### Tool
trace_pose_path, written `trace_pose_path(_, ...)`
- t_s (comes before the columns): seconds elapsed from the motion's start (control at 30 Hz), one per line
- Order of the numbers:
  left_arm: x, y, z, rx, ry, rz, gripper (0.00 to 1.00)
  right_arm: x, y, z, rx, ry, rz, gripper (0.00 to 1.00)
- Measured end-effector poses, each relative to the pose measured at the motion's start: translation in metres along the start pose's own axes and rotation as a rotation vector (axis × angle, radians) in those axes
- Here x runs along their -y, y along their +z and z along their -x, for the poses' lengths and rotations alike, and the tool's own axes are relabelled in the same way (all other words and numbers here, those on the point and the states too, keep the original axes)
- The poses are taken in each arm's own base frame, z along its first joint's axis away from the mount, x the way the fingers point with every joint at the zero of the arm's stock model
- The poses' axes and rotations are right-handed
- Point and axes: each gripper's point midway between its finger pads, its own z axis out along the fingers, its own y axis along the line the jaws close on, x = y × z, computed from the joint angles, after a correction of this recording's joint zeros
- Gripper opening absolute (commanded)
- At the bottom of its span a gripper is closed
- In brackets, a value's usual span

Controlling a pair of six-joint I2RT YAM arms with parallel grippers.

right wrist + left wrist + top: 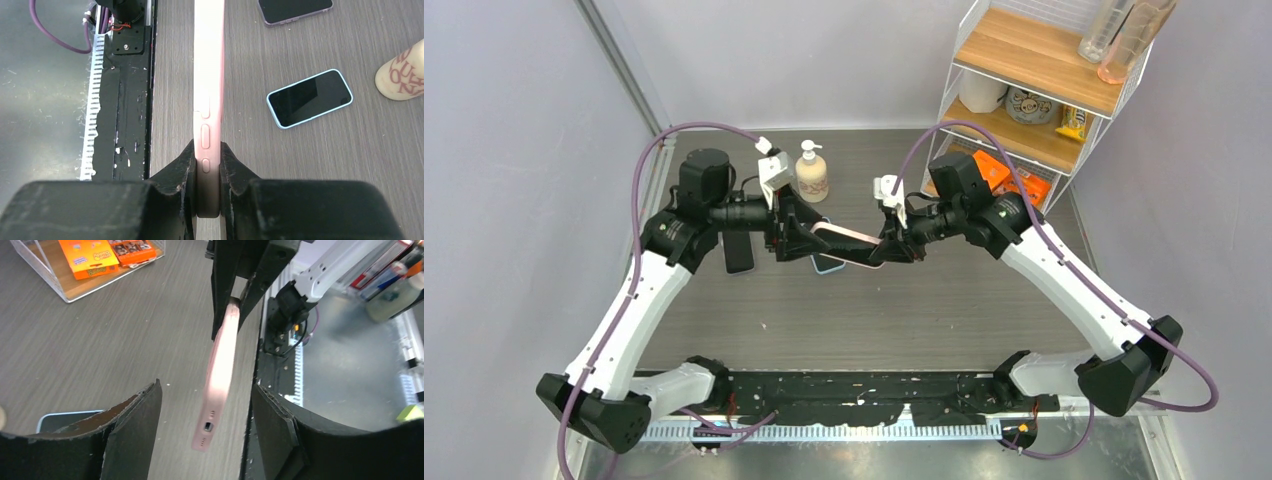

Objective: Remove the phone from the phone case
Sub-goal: Remove the phone case from the phone.

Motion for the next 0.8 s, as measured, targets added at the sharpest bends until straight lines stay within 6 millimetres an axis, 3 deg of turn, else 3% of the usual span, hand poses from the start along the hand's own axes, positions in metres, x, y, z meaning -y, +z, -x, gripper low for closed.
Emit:
trace_pose_path(0.3, 0.001, 0.01, 0.004, 0.048, -0.154, -0.098, 0.59, -0.002, -0.004, 0.002, 0.006, -0.01, -0.01, 0.05)
trace_pose_path(0.47, 0.004, 0.012, 0.01, 0.075, -0.181, -0.127, 0.47, -0.002, -0.003, -0.001, 0.0, -0.005, -0.01, 0.05)
trace_pose_path(0.63, 0.005, 0.014, 0.012, 0.088, -0.208, -0.146, 0.28, -0.002, -0.002, -0.005, -0.007, 0.002, -0.01, 0.05)
trace_pose_path(0.73, 0.005, 0.015, 0.012, 0.091, -0.225, -0.157, 0.04, -0.002, -0.001, -0.006, -0.009, 0.005, -0.01, 0.05)
trace_pose_path(0.8, 0.006, 0.016, 0.012, 0.094, -0.224, -0.175, 0.0, -0.003, -0.001, -0.007, -0.011, 0.014, -0.007, 0.05)
